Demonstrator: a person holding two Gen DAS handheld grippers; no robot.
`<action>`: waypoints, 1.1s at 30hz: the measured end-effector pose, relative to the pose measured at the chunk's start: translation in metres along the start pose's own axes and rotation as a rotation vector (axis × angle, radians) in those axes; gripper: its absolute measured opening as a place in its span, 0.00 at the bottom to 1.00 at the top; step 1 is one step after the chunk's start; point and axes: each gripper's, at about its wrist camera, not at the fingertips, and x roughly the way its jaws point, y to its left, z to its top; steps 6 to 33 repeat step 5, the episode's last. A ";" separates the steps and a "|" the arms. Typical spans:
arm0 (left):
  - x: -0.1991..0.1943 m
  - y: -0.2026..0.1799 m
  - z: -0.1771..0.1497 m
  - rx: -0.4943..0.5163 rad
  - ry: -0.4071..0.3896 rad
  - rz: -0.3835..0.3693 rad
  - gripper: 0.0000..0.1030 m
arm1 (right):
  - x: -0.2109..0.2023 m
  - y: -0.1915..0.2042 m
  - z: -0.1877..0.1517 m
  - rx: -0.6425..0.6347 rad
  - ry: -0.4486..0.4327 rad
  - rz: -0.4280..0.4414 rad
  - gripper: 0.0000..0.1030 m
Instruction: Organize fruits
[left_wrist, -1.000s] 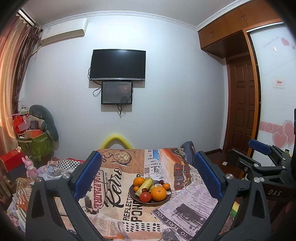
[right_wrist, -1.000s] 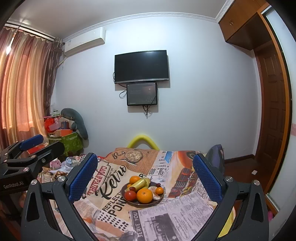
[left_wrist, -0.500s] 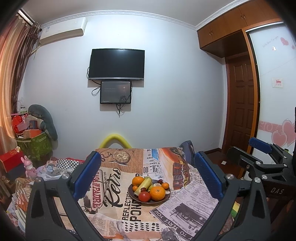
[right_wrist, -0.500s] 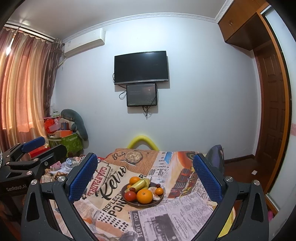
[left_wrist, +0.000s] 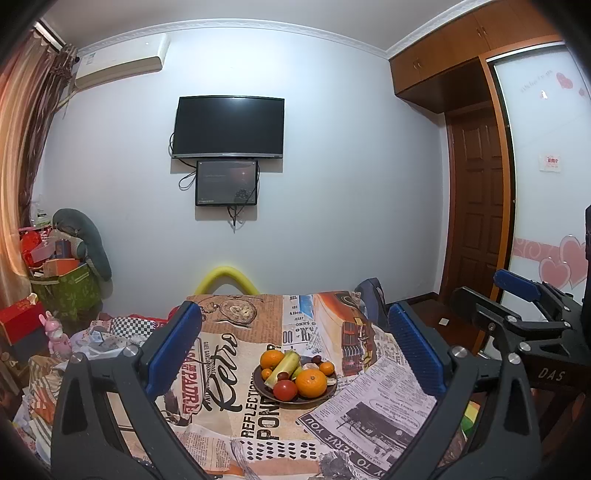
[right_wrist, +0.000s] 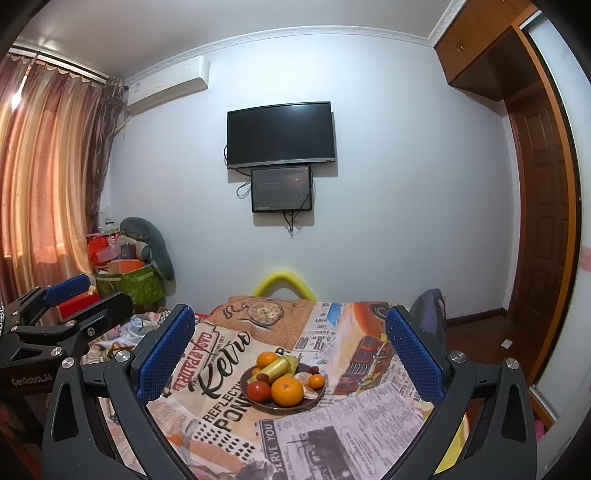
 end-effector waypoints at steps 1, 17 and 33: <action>0.000 0.000 0.000 0.000 0.000 -0.001 0.99 | 0.000 0.000 0.000 -0.001 0.000 -0.001 1.00; 0.000 0.001 0.001 -0.006 0.002 -0.007 0.99 | 0.000 0.000 0.000 -0.001 0.000 0.000 1.00; 0.000 0.001 0.001 -0.006 0.002 -0.007 0.99 | 0.000 0.000 0.000 -0.001 0.000 0.000 1.00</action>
